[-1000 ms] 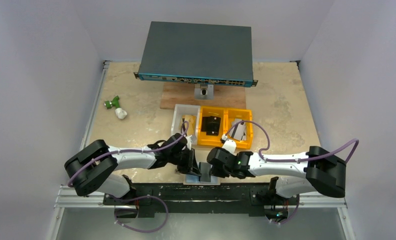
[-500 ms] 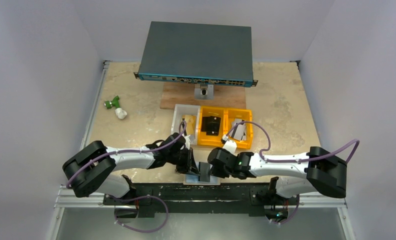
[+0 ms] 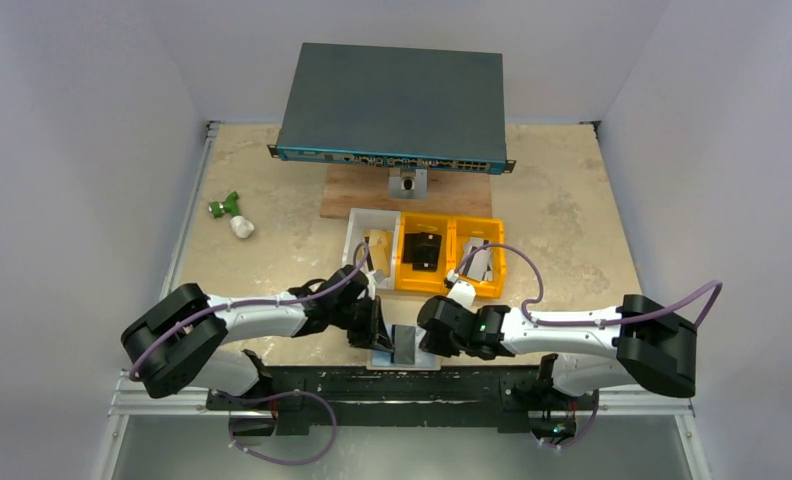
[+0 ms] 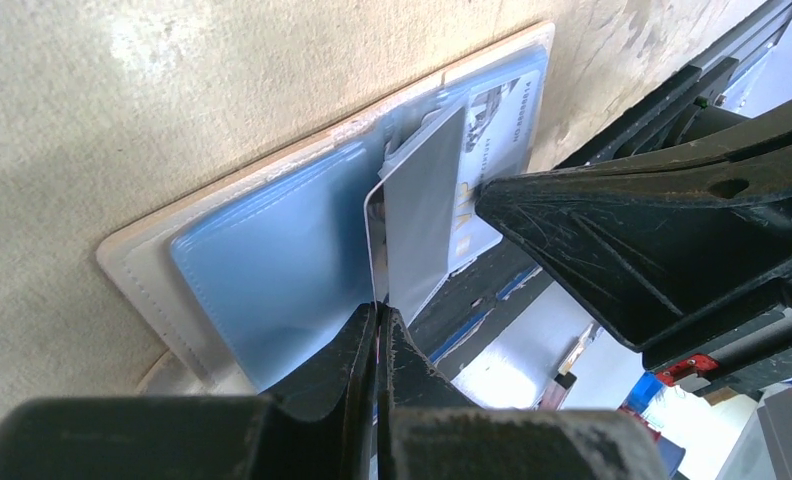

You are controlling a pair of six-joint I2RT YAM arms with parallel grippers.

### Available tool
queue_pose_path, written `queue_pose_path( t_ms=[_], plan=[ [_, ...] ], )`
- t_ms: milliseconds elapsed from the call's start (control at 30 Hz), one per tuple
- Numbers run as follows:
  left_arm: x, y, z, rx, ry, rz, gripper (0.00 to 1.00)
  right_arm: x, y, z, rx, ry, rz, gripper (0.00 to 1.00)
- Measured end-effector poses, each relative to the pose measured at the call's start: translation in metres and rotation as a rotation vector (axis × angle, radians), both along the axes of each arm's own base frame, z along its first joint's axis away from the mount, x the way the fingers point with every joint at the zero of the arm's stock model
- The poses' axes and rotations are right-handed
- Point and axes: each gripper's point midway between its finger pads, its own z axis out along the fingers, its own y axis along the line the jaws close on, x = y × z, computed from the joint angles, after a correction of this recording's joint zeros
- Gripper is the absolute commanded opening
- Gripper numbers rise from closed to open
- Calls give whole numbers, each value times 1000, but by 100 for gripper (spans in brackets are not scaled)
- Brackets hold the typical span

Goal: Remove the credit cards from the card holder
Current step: Remove the credit card from the card holder.

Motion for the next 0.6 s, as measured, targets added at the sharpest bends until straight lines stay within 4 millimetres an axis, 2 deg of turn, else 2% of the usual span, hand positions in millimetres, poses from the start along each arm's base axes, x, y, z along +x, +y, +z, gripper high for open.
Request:
queue_pose_path(
  t_ms=[600],
  plan=[
    [3, 23, 5, 66, -46, 21, 0, 0, 0, 0, 1, -1, -1, 0]
  ],
)
